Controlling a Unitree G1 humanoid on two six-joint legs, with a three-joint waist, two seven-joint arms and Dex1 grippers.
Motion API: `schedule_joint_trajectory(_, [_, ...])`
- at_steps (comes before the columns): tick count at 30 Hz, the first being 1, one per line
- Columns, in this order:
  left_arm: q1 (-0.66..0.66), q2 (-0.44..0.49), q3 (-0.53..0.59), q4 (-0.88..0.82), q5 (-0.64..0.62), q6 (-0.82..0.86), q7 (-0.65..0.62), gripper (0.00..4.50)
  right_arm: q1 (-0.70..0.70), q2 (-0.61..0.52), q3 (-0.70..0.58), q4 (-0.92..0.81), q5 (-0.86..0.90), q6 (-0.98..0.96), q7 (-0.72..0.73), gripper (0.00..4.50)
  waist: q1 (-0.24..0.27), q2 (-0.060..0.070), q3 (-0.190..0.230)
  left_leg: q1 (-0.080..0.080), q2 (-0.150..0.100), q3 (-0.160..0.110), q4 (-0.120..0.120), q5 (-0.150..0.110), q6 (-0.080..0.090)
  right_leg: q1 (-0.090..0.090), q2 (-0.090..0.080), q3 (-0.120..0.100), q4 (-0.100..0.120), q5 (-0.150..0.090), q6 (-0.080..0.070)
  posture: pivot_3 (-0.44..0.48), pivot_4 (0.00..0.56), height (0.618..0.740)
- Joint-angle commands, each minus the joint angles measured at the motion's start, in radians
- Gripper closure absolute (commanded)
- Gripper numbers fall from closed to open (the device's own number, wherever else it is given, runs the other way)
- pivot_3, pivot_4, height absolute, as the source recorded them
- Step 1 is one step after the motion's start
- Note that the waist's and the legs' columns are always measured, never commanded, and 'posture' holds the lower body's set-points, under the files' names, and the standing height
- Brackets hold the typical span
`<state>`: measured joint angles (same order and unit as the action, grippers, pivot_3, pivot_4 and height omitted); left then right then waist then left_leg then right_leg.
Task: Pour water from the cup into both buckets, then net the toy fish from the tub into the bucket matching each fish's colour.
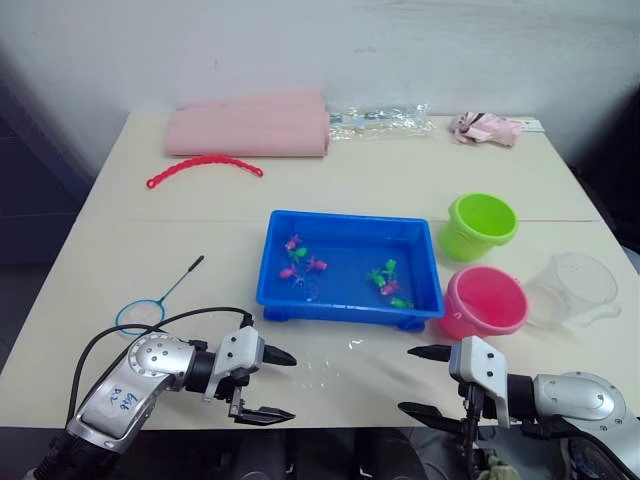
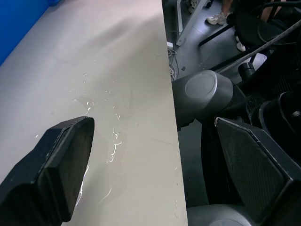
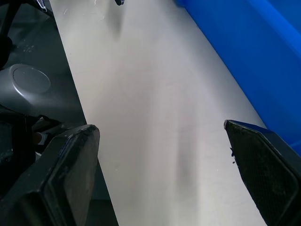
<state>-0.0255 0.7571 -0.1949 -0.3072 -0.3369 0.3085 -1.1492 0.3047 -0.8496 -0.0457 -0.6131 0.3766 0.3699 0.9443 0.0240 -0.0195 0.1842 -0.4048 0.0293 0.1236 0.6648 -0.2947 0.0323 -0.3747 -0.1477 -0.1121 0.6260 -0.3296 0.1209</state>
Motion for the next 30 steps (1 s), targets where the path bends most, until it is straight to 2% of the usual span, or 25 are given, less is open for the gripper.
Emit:
schedule_joint_trajectory(1, [-0.02,0.003,0.024,-0.024,-0.046,0.026,-0.017,0.03,0.02,0.022,-0.028,-0.022,0.013,-0.005,-0.026,0.0,0.0,0.0,0.0,0.0,0.0,0.0,0.0,0.0,0.0,0.0,0.0,0.0,0.0,0.0,0.0,0.0,0.15,0.738])
schedule_joint_trajectory(6, [-0.135,-0.032,0.05,-0.04,-0.186,0.166,-0.029,0.03,0.138,0.103,-0.175,-0.086,0.029,0.014,-0.137,0.0,0.004,0.0,0.0,-0.001,0.0,-0.002,0.0,0.0,0.0,0.001,0.0,0.0,0.0,0.0,0.0,0.0,0.15,0.738])
schedule_joint_trajectory(10, [-0.261,-0.07,0.114,-0.058,-0.382,0.345,-0.01,0.03,0.235,0.178,-0.374,-0.138,0.125,0.079,-0.201,0.0,0.002,0.0,0.0,0.0,0.0,-0.002,0.0,0.001,0.0,0.001,0.001,0.0,0.001,0.0,0.0,0.0,0.15,0.738])
schedule_joint_trajectory(12, [-0.347,-0.094,0.149,-0.041,-0.471,0.431,0.019,0.03,0.294,0.206,-0.515,-0.143,0.18,0.132,-0.228,0.0,0.003,0.0,0.0,0.0,0.0,-0.002,0.0,0.001,-0.001,0.001,0.002,0.0,0.001,0.0,0.0,0.0,0.15,0.738])
schedule_joint_trajectory(15, [-0.428,-0.1,0.156,-0.026,-0.494,0.473,0.027,0.03,0.329,0.243,-0.702,-0.1,0.278,0.23,-0.297,0.0,0.002,0.001,0.0,0.0,-0.001,-0.003,0.001,0.002,-0.001,0.003,0.003,0.001,0.001,0.0,0.0,0.0,0.15,0.738])
schedule_joint_trajectory(17, [-0.456,-0.098,0.154,-0.023,-0.499,0.489,0.027,0.03,0.311,0.25,-0.776,-0.056,0.31,0.281,-0.347,0.0,-0.002,0.001,0.0,0.001,-0.001,-0.002,0.0,0.002,-0.001,0.003,0.003,0.001,0.001,0.0,0.0,0.0,0.15,0.738])
schedule_joint_trajectory(23, [-0.541,-0.106,0.155,-0.01,-0.498,0.507,0.03,0.03,0.199,0.24,-0.877,0.097,0.317,0.388,-0.501,0.0,-0.001,0.002,-0.001,0.001,0.0,-0.001,0.0,0.002,-0.001,0.001,0.005,0.003,0.001,0.0,0.0,0.0,0.15,0.738])
schedule_joint_trajectory(30, [-0.617,-0.158,0.143,0.013,-0.485,0.524,0.084,0.03,-0.016,0.239,-0.823,0.34,0.165,0.35,-0.693,0.0,-0.002,0.003,-0.001,0.001,-0.001,0.0,0.0,0.003,-0.001,0.001,0.005,0.004,0.001,0.0,0.0,0.0,0.15,0.738])
